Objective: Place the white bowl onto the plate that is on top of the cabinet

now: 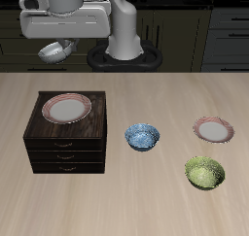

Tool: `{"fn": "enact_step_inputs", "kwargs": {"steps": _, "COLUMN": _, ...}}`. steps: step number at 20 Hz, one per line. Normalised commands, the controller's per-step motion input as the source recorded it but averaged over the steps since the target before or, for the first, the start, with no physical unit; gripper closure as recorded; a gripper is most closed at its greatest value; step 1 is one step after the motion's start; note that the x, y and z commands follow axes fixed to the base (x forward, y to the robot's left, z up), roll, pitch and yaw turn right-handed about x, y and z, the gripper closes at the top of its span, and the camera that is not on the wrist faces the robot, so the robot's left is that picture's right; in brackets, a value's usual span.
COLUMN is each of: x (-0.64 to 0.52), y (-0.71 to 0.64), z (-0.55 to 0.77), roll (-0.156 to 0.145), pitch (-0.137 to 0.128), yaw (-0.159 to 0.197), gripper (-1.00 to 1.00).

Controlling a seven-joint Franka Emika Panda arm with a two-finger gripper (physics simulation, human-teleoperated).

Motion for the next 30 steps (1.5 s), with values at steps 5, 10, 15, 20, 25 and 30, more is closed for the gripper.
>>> {"fn": "enact_step_inputs", "kwargs": {"steps": 5, "x": 0.02, "y": -0.14, "z": -0.24, "roll": 0.013, "pitch": 0.028, "yaw": 0.04, "gripper": 1.0}}
{"fn": "enact_step_inputs", "kwargs": {"steps": 10, "x": 0.0, "y": -0.29, "z": -0.06, "roll": -0.022, "pitch": 0.009, "yaw": -0.013, "gripper": 1.0}}
{"fn": "enact_step_inputs", "kwargs": {"steps": 15, "x": 0.04, "y": -0.37, "z": 0.04, "roll": -0.048, "pitch": -0.018, "yaw": -0.002, "gripper": 1.0}}
{"fn": "enact_step_inputs", "kwargs": {"steps": 20, "x": 0.1, "y": 0.07, "z": -0.17, "roll": 0.0, "pitch": 0.014, "yaw": -0.041, "gripper": 1.0}}
{"fn": "enact_step_inputs", "kwargs": {"steps": 25, "x": 0.07, "y": 0.28, "z": -0.15, "roll": 0.031, "pitch": 0.012, "yaw": -0.015, "gripper": 1.0}}
{"fn": "enact_step_inputs", "kwargs": {"steps": 30, "x": 0.16, "y": 0.25, "z": -0.36, "roll": 0.021, "pitch": 0.042, "yaw": -0.008, "gripper": 1.0}}
